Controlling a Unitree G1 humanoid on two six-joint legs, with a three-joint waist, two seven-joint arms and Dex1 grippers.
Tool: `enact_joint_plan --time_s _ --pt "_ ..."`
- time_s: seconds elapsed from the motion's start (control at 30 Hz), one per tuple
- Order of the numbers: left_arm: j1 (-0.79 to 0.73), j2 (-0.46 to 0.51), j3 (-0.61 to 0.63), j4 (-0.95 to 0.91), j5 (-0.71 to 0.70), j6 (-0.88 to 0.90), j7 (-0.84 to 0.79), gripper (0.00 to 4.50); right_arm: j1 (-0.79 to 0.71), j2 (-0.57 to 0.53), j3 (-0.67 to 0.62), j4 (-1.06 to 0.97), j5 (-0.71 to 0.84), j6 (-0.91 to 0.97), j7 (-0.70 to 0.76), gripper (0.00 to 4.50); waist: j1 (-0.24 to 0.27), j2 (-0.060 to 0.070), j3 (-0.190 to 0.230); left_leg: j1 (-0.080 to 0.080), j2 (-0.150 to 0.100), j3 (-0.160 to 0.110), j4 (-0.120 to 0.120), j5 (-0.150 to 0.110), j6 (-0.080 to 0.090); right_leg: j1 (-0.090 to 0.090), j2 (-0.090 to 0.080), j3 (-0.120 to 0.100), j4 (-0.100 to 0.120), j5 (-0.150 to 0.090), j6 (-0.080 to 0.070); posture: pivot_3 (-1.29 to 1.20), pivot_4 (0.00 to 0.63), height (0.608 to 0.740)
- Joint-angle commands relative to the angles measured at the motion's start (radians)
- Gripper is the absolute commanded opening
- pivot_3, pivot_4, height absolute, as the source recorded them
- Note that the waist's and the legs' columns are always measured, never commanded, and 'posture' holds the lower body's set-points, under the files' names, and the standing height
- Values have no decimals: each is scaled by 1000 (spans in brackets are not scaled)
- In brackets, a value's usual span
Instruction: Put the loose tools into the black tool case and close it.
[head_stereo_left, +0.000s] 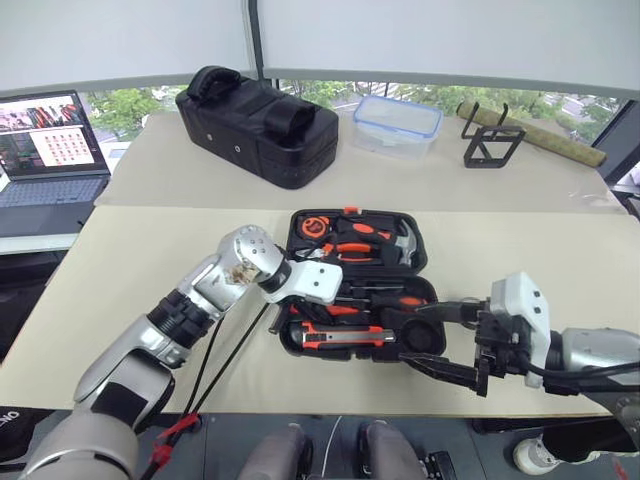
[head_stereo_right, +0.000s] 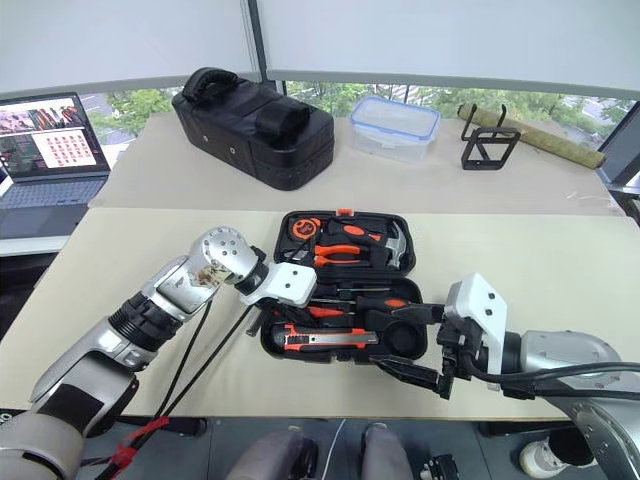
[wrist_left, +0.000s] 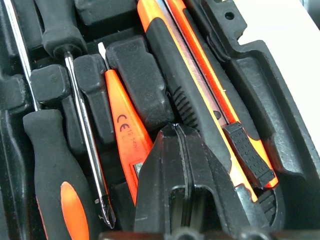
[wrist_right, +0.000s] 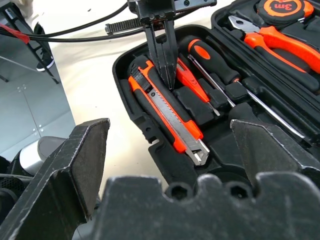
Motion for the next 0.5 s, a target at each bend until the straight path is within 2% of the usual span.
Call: enact_joint_plan --time_s 0.03,0.23,0.5 --pt "-41 -27 65 14 -64 79 -17 30 -2 0 -13 -11 4 -15 4 4500 3 0 0 0 0 0 0 0 0 0 0 0 0 0 0 0 150 722" --pt "-71 -13 118 -26 -149 139 -82 30 -6 5 -2 -7 -4 -21 7 4500 -4 -1 0 -5 0 0 2 0 0 -5 1 -1 2 0 0 0 150 722" --pt "21 29 9 -27 -18 -22 -66 30 -11 9 8 -7 -13 -24 9 4500 -6 -1 0 -4 0 0 1 0 0 -5 0 0 1 0 0 0 150 722"
